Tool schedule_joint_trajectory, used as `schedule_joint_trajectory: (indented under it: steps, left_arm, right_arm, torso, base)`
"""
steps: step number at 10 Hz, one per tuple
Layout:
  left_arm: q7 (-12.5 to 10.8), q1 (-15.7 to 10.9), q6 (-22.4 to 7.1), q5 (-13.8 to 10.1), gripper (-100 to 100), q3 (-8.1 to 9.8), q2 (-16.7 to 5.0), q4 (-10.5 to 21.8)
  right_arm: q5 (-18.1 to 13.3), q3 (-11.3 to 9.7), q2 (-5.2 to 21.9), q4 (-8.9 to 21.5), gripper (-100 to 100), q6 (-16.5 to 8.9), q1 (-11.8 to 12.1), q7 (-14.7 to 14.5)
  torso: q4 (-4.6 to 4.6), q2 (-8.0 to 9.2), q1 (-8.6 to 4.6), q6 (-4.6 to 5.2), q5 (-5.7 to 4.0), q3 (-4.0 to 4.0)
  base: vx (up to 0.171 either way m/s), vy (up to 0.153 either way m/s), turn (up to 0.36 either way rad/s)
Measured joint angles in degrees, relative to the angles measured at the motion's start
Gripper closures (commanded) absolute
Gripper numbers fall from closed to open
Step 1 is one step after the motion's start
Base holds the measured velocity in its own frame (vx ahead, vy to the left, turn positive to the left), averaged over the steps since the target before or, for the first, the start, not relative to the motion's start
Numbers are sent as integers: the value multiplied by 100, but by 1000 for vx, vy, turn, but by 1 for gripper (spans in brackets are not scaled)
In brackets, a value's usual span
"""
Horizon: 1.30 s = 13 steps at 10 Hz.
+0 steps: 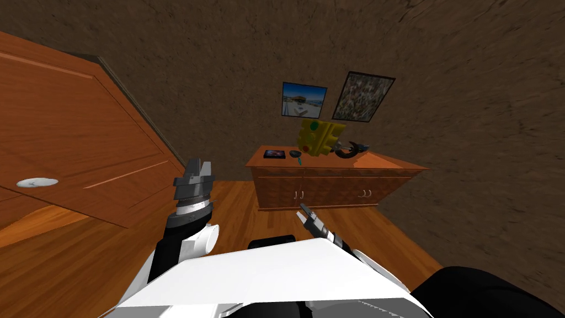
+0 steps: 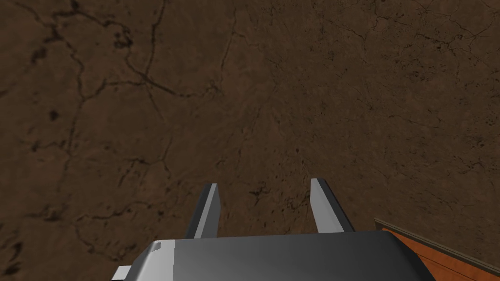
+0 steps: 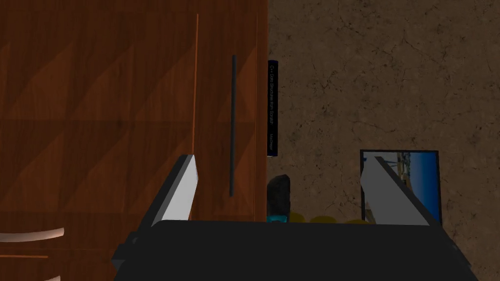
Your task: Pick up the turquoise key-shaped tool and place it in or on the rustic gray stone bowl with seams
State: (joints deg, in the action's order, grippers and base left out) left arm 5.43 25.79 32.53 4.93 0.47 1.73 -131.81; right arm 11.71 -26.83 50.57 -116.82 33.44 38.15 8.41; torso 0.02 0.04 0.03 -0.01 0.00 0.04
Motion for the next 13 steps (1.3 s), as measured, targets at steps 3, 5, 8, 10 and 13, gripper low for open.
schedule_joint_trajectory:
  steps: [3,5,8,10,13]
  left_arm:
    - [0,1,0,0,0,0,0,0]
    - [0,0,0,0,0,0,0,0]
    - [0,0,0,0,0,0,0,0]
    - [0,0,0,0,0,0,0,0]
    - [0,0,0,0,0,0,0,0]
  right_arm:
    - [237,-281,539,237,-100,74,23,106]
    - [335,-433,877,421,-100,227,118,132]
    - [524,-615,1391,562,-100,329,229,188]
    - [676,-859,1710,800,-100,408,223,261]
    - [853,-1063,2196,963,-100,487,341,292]
  torso:
    - [0,-1,1,2,1,0]
    - [-1,-5,0,0,0,-3]
    - [-1,-7,1,0,0,-4]
    - [-1,-10,7,-1,1,-5]
    - [-1,-10,2,-1,0,-5]
  base:
    - [-14,19,87]
    - [-5,23,144]
    - [-3,21,98]
    - [3,38,168]
    - [4,21,102]
